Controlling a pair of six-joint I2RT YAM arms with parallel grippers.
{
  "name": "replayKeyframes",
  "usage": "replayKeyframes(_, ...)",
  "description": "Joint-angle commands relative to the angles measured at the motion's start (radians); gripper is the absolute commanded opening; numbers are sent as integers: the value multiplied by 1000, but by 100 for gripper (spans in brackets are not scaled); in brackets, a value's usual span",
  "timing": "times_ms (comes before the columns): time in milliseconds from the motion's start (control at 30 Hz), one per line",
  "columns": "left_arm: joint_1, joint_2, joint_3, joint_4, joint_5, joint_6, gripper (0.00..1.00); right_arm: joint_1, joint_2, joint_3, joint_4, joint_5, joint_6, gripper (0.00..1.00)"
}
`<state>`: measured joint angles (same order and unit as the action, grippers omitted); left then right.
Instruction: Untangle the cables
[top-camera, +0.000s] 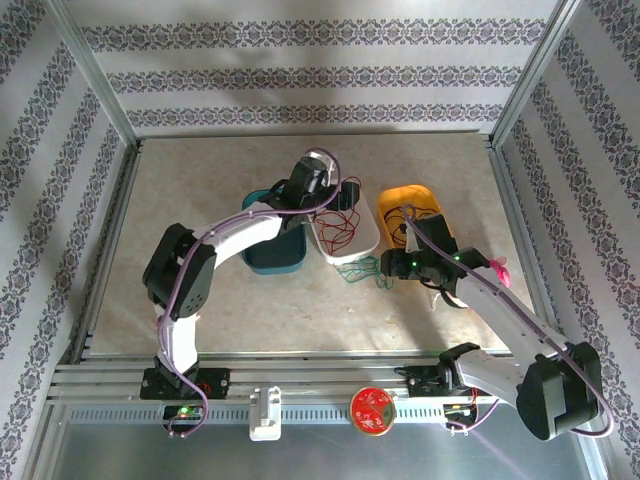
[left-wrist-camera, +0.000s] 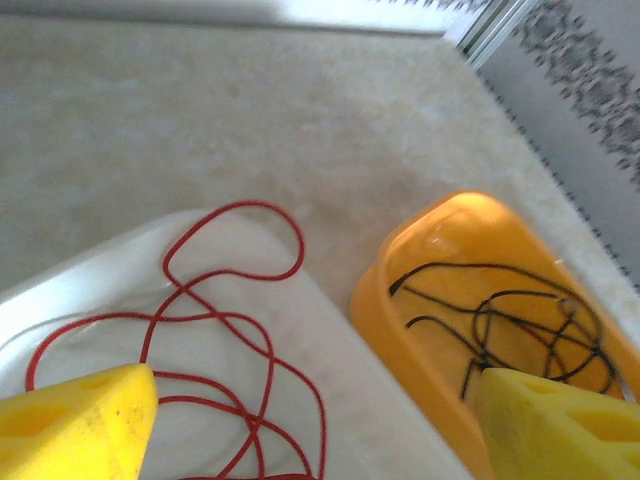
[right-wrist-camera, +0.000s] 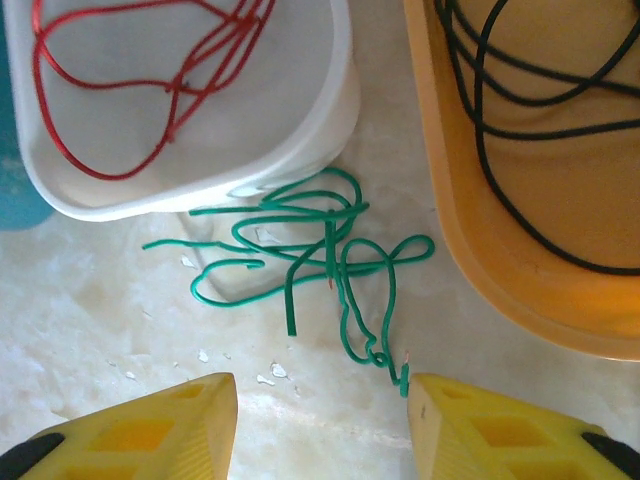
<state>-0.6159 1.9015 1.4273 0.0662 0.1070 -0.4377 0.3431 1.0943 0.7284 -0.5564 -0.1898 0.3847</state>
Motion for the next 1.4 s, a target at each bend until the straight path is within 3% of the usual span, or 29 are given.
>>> replayKeyframes(0,-16,-115,-58,83,2,45,85,19,41,38,-28,12,-23,49)
replayKeyframes(267,-163,-253,-213,-66,-10,223,87,43,203,89,-80,53,-24,48)
replayKeyframes(533,-267,-239,-331,-90,77,216,83,40,323,86,-103,81,9,45)
replayKeyframes(633,-275,-236,-353,-75,73,202,82,40,352,83,-90,75,18,38)
replayKeyframes(767,-275,-228,-352,-72,70,205,81,37,376,77,-70,75,24,15)
replayKeyframes(967,-277,-196,-317,-93,90,248,81,38,323,97,-102,61,6,0)
replayKeyframes(1200,-275,-149,-260,-83,181,287,82,24,156,133,-170,-74,-18,0)
replayKeyframes(1367,-275,-149,-267,-40,238,284,82,-27,103,172,-191,-236,-28,0)
